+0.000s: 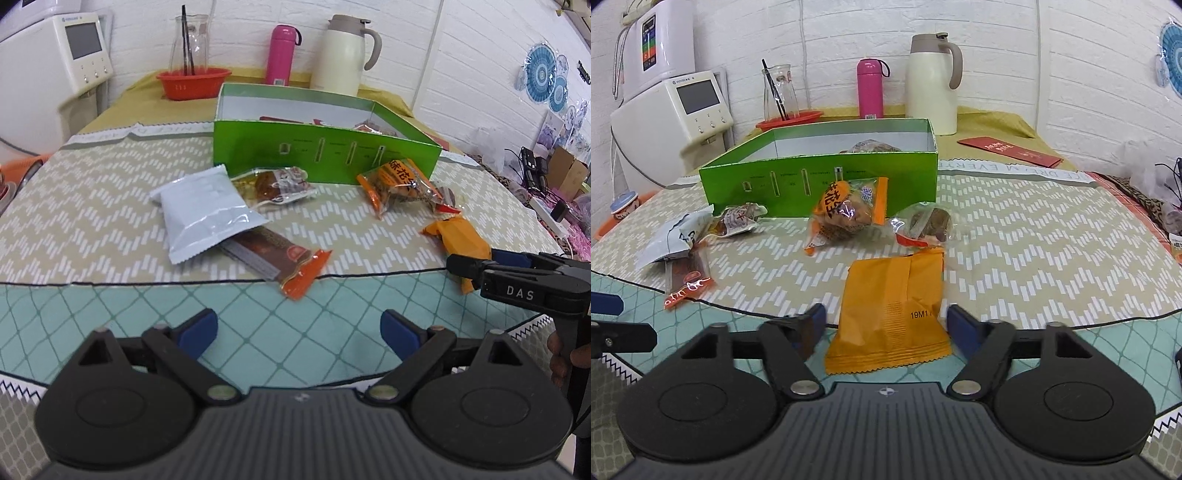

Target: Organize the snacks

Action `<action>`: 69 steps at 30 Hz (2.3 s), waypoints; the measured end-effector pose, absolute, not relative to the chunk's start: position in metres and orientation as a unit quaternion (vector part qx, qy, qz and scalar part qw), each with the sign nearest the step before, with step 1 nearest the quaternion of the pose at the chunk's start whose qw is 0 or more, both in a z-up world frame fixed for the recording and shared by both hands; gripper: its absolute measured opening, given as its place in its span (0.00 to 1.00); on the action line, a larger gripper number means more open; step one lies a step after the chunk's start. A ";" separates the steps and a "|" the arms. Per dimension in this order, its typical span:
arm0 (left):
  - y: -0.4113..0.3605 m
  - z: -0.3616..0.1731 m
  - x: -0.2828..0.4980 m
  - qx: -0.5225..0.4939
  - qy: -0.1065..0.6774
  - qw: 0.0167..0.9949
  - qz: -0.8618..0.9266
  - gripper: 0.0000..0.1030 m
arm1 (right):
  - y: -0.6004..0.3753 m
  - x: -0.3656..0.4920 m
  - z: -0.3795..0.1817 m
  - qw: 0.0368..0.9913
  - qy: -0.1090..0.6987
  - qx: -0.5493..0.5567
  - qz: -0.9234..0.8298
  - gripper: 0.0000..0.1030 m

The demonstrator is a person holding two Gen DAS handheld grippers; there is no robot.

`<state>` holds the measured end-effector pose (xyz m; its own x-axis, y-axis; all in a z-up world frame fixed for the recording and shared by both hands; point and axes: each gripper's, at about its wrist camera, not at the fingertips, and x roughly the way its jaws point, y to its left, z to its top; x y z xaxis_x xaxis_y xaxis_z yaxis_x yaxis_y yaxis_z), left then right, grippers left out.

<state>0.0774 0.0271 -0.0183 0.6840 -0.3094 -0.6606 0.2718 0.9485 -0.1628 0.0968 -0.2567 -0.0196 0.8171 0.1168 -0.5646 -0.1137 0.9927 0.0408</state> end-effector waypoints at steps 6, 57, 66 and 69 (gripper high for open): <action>0.025 -0.022 0.082 -0.032 0.372 0.914 -0.162 0.90 | -0.241 0.079 -0.020 0.951 0.291 -0.023 0.105 0.95; -0.051 0.027 0.119 -0.029 0.319 0.889 -0.327 0.41 | -0.231 0.053 0.015 0.959 0.221 -0.039 0.172 0.31; -0.041 0.062 0.169 -0.079 0.300 0.896 -0.319 0.18 | -0.231 0.110 0.043 0.965 0.175 -0.037 0.192 0.27; -0.046 0.066 0.188 -0.064 0.292 0.905 -0.303 0.18 | -0.227 0.132 0.046 0.966 0.174 -0.037 0.186 0.26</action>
